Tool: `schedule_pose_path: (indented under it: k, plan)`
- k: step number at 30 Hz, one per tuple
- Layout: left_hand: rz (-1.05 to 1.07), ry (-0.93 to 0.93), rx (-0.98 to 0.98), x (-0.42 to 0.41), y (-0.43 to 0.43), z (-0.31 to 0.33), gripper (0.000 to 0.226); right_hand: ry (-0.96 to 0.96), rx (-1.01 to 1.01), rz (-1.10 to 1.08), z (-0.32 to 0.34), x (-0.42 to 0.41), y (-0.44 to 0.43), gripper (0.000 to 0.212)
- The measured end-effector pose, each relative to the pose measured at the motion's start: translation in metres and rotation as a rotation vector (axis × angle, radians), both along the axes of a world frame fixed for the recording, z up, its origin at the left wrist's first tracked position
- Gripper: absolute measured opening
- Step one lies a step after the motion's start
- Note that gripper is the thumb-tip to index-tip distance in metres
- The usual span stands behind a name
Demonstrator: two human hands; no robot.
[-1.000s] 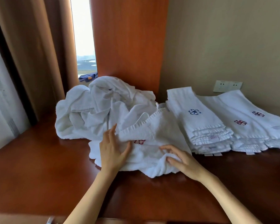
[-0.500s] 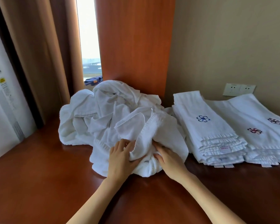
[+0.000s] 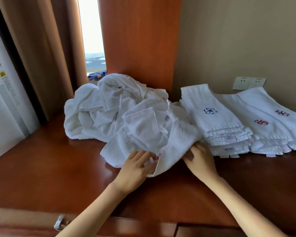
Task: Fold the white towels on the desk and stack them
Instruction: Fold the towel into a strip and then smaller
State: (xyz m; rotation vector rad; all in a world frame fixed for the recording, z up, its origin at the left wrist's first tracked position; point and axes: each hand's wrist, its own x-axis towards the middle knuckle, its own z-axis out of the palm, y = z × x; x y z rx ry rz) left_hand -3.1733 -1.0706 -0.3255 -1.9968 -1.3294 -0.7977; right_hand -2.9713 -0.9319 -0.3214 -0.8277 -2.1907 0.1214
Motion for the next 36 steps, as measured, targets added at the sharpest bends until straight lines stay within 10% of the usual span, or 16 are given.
schedule_pose_path:
  k: [8,11,16,21,31,36]
  plan:
    - [0.162,-0.285,-0.522,0.021,-0.027,-0.005,0.077,0.030,-0.362,-0.004,-0.017,0.067,-0.033,0.086]
    - [0.177,-0.389,-0.507,0.029,-0.013,0.004,0.056,0.011,-0.418,0.137,-0.010,0.055,-0.037,0.093]
    - [0.075,-1.116,-0.597,0.015,0.006,0.072,0.018,0.129,-0.481,0.251,0.008,0.038,-0.038,0.097]
    - [-0.104,-1.574,-0.520,-0.012,0.002,0.172,0.037,0.121,-0.430,0.147,0.009,0.020,-0.041,0.122]
    - [-0.181,-1.733,-0.217,-0.077,-0.067,0.221,0.018,-0.192,-0.390,-0.111,-0.012,-0.050,-0.049,0.106]
    - [-0.202,-1.764,-0.151,-0.102,-0.105,0.219,0.029,0.055,-0.409,-0.140,-0.004,-0.121,-0.064,0.114]
